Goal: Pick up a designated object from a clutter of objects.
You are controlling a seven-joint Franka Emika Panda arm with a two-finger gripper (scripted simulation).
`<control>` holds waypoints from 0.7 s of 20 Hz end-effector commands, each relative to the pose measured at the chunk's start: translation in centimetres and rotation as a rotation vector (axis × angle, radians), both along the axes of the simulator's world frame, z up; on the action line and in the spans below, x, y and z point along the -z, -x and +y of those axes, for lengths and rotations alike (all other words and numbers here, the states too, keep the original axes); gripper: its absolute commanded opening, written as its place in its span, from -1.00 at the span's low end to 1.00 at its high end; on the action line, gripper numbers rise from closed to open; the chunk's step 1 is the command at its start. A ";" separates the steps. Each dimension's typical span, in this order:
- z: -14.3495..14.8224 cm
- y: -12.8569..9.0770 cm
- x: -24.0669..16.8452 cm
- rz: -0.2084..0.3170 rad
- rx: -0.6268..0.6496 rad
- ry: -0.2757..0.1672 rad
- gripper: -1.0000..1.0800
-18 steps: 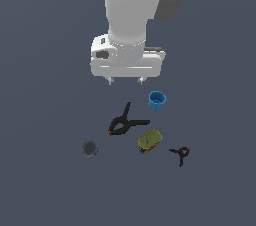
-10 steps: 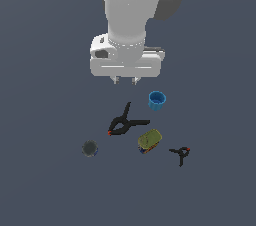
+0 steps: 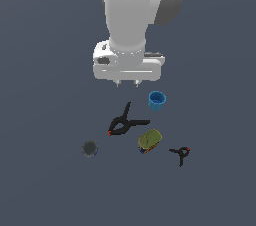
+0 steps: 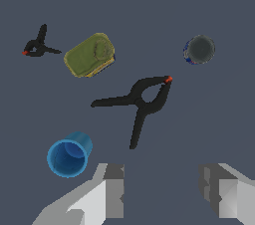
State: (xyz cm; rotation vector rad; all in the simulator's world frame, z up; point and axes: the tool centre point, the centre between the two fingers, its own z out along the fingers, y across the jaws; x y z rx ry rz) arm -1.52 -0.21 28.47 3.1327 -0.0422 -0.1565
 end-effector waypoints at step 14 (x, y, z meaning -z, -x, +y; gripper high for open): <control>5.8 5.7 11.8 0.335 0.252 -0.213 0.23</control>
